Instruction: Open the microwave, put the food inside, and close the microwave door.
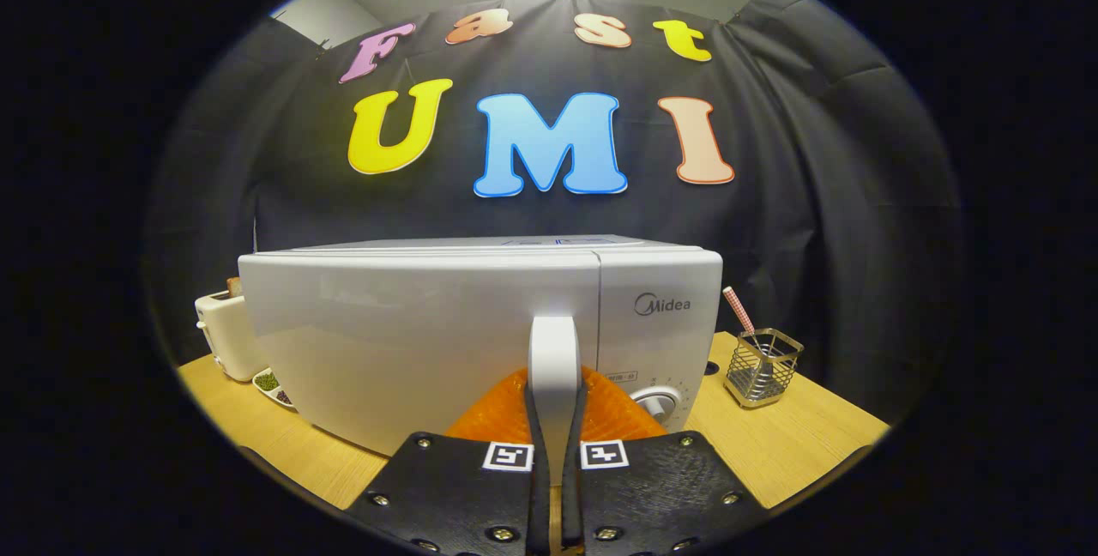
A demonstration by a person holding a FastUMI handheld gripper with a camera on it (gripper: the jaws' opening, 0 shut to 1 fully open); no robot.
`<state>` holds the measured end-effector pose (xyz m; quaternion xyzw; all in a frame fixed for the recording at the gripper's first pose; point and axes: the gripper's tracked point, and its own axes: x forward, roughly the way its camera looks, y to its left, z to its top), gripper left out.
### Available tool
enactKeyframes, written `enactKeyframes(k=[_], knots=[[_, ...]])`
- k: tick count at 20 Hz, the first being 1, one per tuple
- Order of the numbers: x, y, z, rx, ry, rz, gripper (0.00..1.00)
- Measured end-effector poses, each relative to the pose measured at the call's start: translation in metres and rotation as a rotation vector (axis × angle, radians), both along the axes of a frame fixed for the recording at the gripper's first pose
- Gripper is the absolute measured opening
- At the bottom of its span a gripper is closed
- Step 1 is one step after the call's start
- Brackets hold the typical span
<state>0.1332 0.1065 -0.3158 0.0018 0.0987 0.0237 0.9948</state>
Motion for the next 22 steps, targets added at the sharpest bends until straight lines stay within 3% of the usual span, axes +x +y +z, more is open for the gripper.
enactKeyframes(k=[3,7,11,14,22], knots=[[-0.006,0.001,0.000,-0.011,0.030,-0.015,0.06],[-0.057,0.012,0.004,-0.050,0.014,0.018,0.06],[-0.094,0.025,0.005,-0.013,0.104,0.095,0.06],[-0.126,0.042,0.014,0.019,0.161,0.198,0.25],[-0.197,0.074,0.026,0.010,0.267,0.342,0.26]])
